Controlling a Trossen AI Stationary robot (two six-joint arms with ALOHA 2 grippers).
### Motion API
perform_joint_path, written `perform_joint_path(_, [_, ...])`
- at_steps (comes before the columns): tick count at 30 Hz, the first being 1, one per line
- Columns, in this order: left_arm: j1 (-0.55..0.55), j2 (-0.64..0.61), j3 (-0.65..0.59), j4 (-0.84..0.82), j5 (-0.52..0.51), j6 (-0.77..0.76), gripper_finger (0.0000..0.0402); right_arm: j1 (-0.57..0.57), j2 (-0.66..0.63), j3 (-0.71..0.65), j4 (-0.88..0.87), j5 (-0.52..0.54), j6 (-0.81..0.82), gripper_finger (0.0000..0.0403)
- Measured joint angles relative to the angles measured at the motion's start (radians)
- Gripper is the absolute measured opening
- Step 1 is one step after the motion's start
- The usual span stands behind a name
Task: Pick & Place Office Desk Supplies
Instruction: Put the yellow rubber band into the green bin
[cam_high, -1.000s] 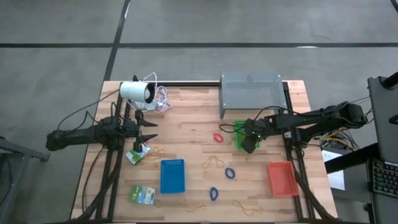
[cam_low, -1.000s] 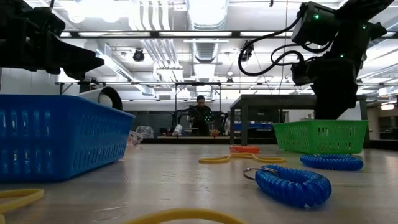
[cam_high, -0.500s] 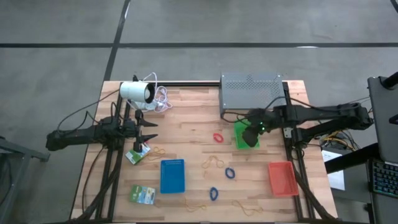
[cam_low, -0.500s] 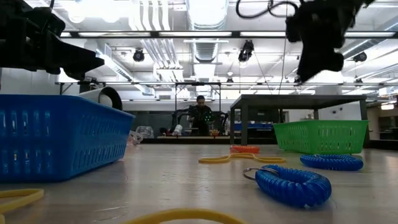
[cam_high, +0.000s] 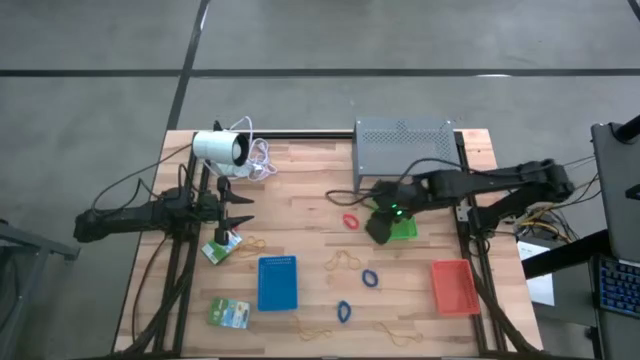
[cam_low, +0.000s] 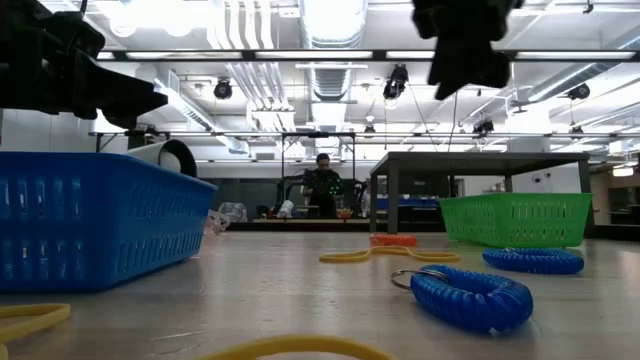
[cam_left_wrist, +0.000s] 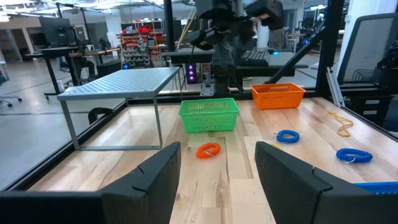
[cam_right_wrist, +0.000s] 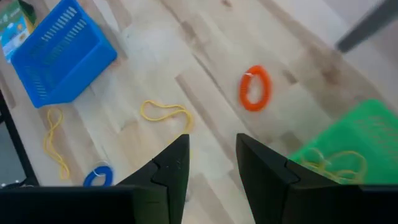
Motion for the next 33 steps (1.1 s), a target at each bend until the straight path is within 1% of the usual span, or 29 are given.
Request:
perform_joint_path(4, [0.000, 0.000, 0.000, 0.000, 0.000, 0.000, 0.0212, 0.031, 0.128, 0.080, -0.005, 0.000, 0.002, 0.0134])
perform_joint_path(11, [0.000, 0.000, 0.000, 0.000, 0.000, 0.000, 0.0212, 0.087, 0.338, 0.231, -0.087, 0.001, 0.041, 0.0134])
perform_joint_path(17, [0.000, 0.000, 0.000, 0.000, 0.000, 0.000, 0.0212, 0.131, 0.471, 0.312, -0.140, 0.003, 0.043, 0.0134])
perform_joint_path(21, [0.000, 0.000, 0.000, 0.000, 0.000, 0.000, 0.0212, 0.151, 0.509, 0.328, -0.142, 0.013, 0.093, 0.0134])
perform_joint_path(24, [0.000, 0.000, 0.000, 0.000, 0.000, 0.000, 0.0212, 0.158, 0.512, 0.325, -0.139, 0.028, 0.123, 0.0134])
perform_joint_path(28, [0.000, 0.000, 0.000, 0.000, 0.000, 0.000, 0.0212, 0.167, 0.530, 0.301, -0.121, 0.029, 0.137, 0.0134])
perform_joint_path(33, [0.000, 0.000, 0.000, 0.000, 0.000, 0.000, 0.0212, 0.168, 0.582, 0.292, -0.089, 0.029, 0.137, 0.0134])
